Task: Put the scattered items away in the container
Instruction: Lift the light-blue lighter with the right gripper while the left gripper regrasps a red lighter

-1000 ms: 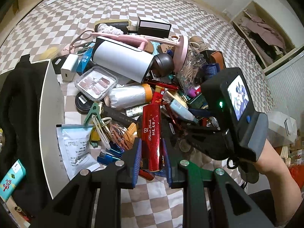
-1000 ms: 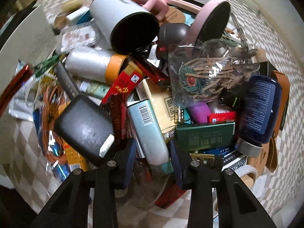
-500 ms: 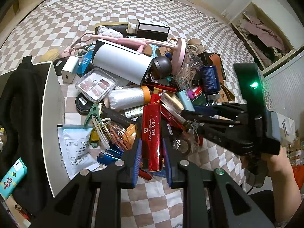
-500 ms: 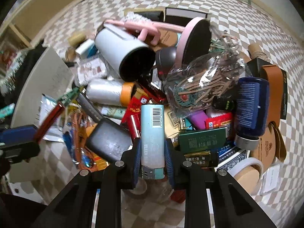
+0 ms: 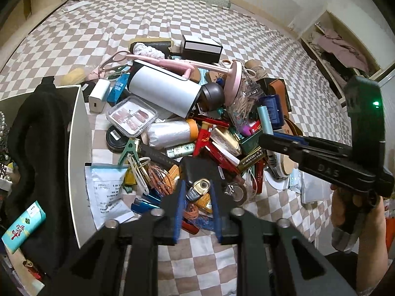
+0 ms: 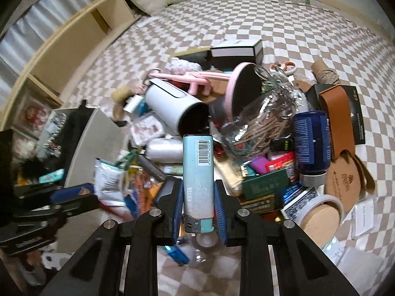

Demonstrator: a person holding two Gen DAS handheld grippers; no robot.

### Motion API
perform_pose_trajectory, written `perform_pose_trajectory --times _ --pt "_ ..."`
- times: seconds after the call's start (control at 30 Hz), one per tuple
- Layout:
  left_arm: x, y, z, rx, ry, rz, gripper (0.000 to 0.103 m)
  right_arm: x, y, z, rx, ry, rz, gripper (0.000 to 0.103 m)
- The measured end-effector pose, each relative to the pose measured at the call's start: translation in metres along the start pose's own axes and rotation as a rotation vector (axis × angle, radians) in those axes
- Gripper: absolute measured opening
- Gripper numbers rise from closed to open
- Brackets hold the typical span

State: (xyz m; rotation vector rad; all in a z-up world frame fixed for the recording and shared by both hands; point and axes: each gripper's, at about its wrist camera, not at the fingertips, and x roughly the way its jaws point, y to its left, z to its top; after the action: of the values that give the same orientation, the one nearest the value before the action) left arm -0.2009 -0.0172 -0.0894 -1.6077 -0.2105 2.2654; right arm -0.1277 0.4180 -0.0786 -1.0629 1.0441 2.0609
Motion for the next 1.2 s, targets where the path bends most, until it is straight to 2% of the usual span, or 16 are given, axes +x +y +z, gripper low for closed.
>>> perform_pose_trajectory --times 0.07,0.27,0.33,0.43,0.5,0.57,0.6,0.77,1.0,1.2 --pt "-0.001 0.0 0.0 0.001 -0.003 0.002 0.006 -0.005 0.004 -0.001 0.004 -0.01 0.027 0.025" --pt "-0.003 0.0 -0.002 0.005 -0.011 0.009 0.006 -0.009 0.02 -0.004 0.003 -0.02 0.084 0.025" --pt "0.001 0.002 -0.003 -0.004 0.006 0.003 0.006 -0.011 0.023 -0.005 0.0 -0.02 0.088 0.025" --pt "0.016 0.002 -0.005 0.008 0.052 0.043 0.007 -0.012 0.026 -0.006 0.0 -0.018 0.103 0.025" --pt "0.026 0.002 -0.007 0.007 0.078 0.063 0.015 -0.013 0.027 -0.006 0.001 -0.018 0.109 0.025" --pt "0.037 0.003 -0.007 -0.008 0.104 0.071 0.04 -0.013 0.026 -0.005 0.007 -0.02 0.111 0.025" --pt "0.042 0.003 -0.008 -0.011 0.115 0.074 0.041 -0.014 0.025 -0.005 0.012 -0.02 0.113 0.025" --pt "0.073 -0.008 -0.01 0.01 0.19 0.097 0.041 -0.019 0.013 -0.002 0.046 -0.031 0.122 0.025" --pt "0.102 -0.031 -0.015 0.05 0.259 0.08 0.039 -0.029 -0.012 0.001 0.106 -0.057 0.119 0.025" --pt "0.114 -0.028 -0.022 0.093 0.287 0.203 0.039 -0.031 -0.028 -0.002 0.132 -0.056 0.103 0.025"
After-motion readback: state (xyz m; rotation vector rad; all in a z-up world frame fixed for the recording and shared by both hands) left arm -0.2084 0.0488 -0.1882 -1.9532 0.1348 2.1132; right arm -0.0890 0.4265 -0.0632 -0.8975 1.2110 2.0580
